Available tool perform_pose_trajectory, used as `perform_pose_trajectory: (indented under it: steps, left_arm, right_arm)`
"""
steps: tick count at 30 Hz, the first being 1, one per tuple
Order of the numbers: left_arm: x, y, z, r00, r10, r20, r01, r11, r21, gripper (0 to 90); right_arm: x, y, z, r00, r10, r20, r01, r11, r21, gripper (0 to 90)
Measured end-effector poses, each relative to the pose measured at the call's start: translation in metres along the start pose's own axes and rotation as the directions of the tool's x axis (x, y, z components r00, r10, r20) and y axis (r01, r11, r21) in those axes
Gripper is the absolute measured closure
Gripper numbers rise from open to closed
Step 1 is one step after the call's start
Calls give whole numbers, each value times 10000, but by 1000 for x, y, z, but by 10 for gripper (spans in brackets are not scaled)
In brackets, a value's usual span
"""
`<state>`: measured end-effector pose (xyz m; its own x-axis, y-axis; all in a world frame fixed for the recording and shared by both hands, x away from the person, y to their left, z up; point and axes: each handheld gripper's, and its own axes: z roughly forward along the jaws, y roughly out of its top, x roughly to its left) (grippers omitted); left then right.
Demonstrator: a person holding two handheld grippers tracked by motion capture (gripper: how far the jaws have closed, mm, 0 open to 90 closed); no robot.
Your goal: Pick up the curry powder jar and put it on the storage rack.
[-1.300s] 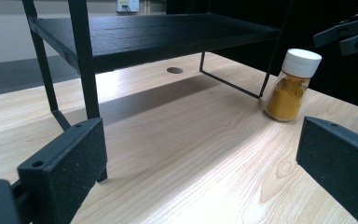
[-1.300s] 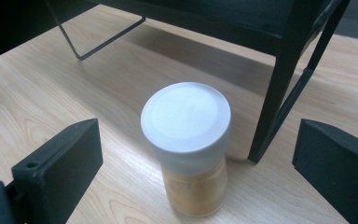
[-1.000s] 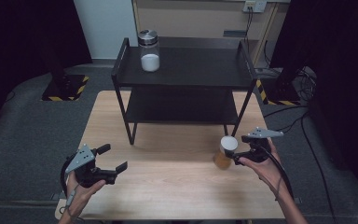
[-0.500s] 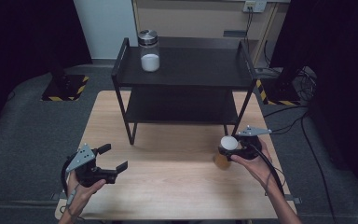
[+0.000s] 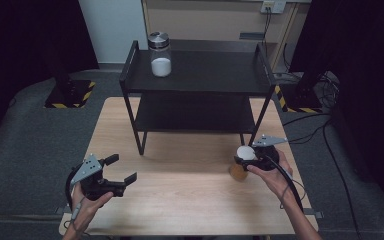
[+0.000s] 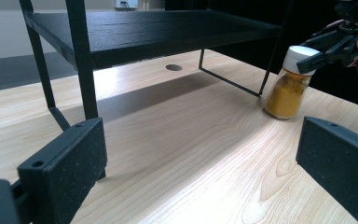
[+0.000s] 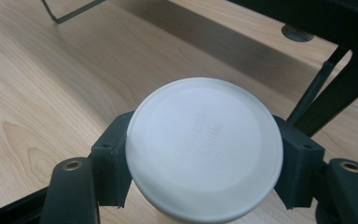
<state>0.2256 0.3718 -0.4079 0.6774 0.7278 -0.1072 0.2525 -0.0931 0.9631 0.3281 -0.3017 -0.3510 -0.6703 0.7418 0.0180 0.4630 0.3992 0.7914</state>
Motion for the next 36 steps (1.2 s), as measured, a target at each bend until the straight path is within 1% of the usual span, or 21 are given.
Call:
perform_pose_trajectory:
  steps: [3, 4, 6, 7, 9, 11, 13, 15, 19, 25, 27, 28, 30, 32, 34, 36]
  left_arm:
    - [0, 0, 1, 10000, -14, 25, 14, 10000, 33, 5]
    - [0, 0, 1, 10000, -18, 33, 18, 10000, 44, 5]
    - [0, 0, 1, 10000, -22, 54, 22, 10000, 42, 5]
    - [0, 0, 1, 10000, -19, 51, 19, 10000, 63, 5]
    - [0, 1, 2, 10000, 8, 46, -8, 9999, 100, 5]
    - [0, 1, 2, 10000, 3, 33, -3, 10000, 98, 6]
    - [0, 1, 2, 10000, -25, 60, 25, 9999, 114, 6]
    - [0, 1, 2, 10000, -32, 73, 31, 9999, 138, 6]
    - [0, 1, 2, 10000, -31, 90, 30, 9999, 157, 6]
    - [0, 1, 2, 10000, -19, 59, 18, 9999, 166, 7]
    - [0, 1, 2, 10000, -48, 50, 47, 9998, 183, 7]
    - [0, 1, 2, 10000, -50, 53, 49, 9998, 183, 7]
    - [0, 1, 2, 10000, -41, 60, 40, 9998, 180, 7]
    - [0, 1, 2, 10000, -34, 54, 33, 9998, 189, 8]
    - [0, 1, 2, 10000, -35, 45, 34, 9998, 172, 9]
    - [0, 1, 2, 10000, -53, 28, 52, 9998, 181, 9]
  right_arm:
    - [-5, 5, -7, 9993, -86, -357, 84, 9999, -66, 339]
    - [-5, 7, -11, 9988, -197, -452, 192, 9998, -101, 339]
    - [-6, 17, -18, 9957, -592, -707, 592, 9982, -21, 339]
    - [-6, 22, -22, 9941, -696, -826, 699, 9976, 11, 339]
    - [-9, 33, -29, 9880, -1029, -1156, 1039, 9946, 30, 339]
    - [-11, 42, -36, 9819, -1243, -1426, 1257, 9921, 7, 339]
    - [-13, 53, -42, 9729, -1508, -1755, 1528, 9883, -24, 339]
    - [-14, 64, -49, 9646, -1663, -2047, 1684, 9857, -74, 339]
    - [-16, 85, -59, 9428, -2071, -2611, 2081, 9778, -243, 339]
    - [-18, 117, -70, 9085, -2597, -3274, 2572, 9650, -517, 339]
    - [-19, 128, -73, 8938, -2817, -3489, 2788, 9585, -597, 339]
    - [-20, 134, -74, 8884, -2855, -3595, 2828, 9572, -615, 339]
    - [-19, 147, -76, 8722, -3080, -3800, 3088, 9492, -606, 339]
    - [-19, 158, -78, 8603, -3214, -3957, 3243, 9439, -616, 339]
    - [-18, 169, -80, 8436, -3422, -4138, 3502, 9348, -591, 339]
    - [-17, 179, -80, 8321, -3488, -4313, 3604, 9310, -576, 340]
